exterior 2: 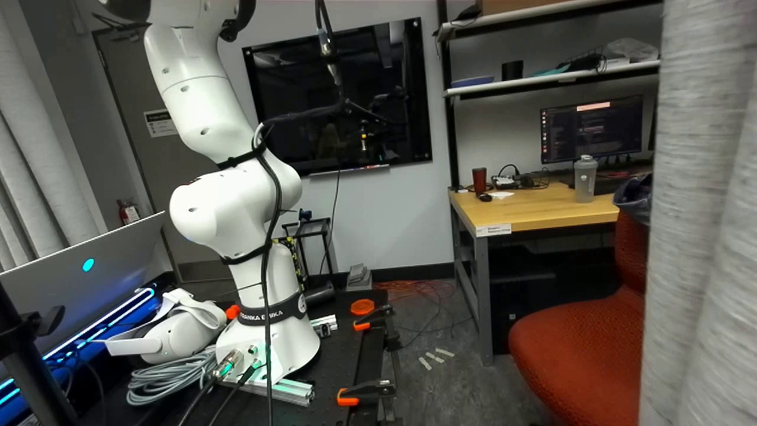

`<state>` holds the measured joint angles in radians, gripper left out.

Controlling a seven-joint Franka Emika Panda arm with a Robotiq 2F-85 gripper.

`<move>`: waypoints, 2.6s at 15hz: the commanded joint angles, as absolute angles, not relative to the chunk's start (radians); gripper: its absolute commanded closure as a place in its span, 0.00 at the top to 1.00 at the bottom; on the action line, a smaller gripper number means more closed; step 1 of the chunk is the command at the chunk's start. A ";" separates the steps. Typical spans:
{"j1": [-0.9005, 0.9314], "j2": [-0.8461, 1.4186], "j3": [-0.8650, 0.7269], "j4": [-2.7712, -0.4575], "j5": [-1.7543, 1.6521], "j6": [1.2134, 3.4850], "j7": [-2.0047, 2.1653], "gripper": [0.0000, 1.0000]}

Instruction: Slide the curtain to the right

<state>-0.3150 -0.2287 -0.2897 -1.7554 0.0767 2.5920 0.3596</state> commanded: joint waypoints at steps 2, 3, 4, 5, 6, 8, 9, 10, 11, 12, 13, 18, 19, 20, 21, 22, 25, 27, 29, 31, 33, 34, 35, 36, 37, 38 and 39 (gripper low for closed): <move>-0.370 -0.110 -0.431 -1.666 0.212 2.537 0.335 0.00; -0.370 -0.081 -0.458 -1.647 0.252 2.548 0.310 0.00; -0.372 -0.067 -0.472 -1.640 0.276 2.561 0.298 0.00; -0.368 -0.059 -0.472 -1.634 0.290 2.569 0.287 0.00; -0.369 -0.053 -0.469 -1.629 0.288 2.580 0.284 0.00; -0.360 -0.060 -0.439 -1.637 0.250 2.611 0.283 0.00; -0.352 -0.071 -0.420 -1.647 0.234 2.620 0.281 0.00; -0.345 -0.077 -0.404 -1.654 0.230 2.622 0.272 0.00; -0.334 -0.092 -0.382 -1.669 0.215 2.623 0.265 0.00; -0.325 -0.100 -0.361 -1.682 0.201 2.624 0.256 0.00; -0.312 -0.117 -0.336 -1.703 0.179 2.624 0.247 0.00; -0.236 -0.189 -0.212 -1.804 0.081 2.617 0.221 0.00; -0.223 -0.198 -0.189 -1.822 0.063 2.619 0.221 0.00; -0.210 -0.211 -0.168 -1.841 0.050 2.613 0.220 0.00; -0.199 -0.221 -0.149 -1.857 0.039 2.607 0.222 0.00; -0.188 -0.231 -0.134 -1.871 0.032 2.595 0.222 0.00; -0.168 -0.267 -0.091 -1.923 0.012 2.574 0.232 0.00; -0.162 -0.290 -0.075 -1.946 0.009 2.562 0.232 0.00; -0.158 -0.319 -0.065 -1.974 0.010 2.545 0.228 0.29; -0.162 -0.353 -0.054 -2.021 -0.009 2.511 0.223 0.42; -0.168 -0.389 -0.043 -2.072 -0.044 2.494 0.221 0.58; -0.169 -0.409 -0.038 -2.097 -0.064 2.482 0.219 0.66; -0.170 -0.430 -0.033 -2.119 -0.083 2.460 0.214 0.73; -0.172 -0.456 -0.027 -2.142 -0.104 2.428 0.210 0.80; -0.174 -0.485 -0.019 -2.168 -0.127 2.393 0.204 0.88; -0.174 -0.512 -0.014 -2.191 -0.148 2.358 0.198 0.95; -0.176 -0.546 -0.004 -2.220 -0.174 2.320 0.194 1.00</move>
<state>-0.1665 -0.4308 -0.0273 -2.1264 -0.1129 2.4104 0.2238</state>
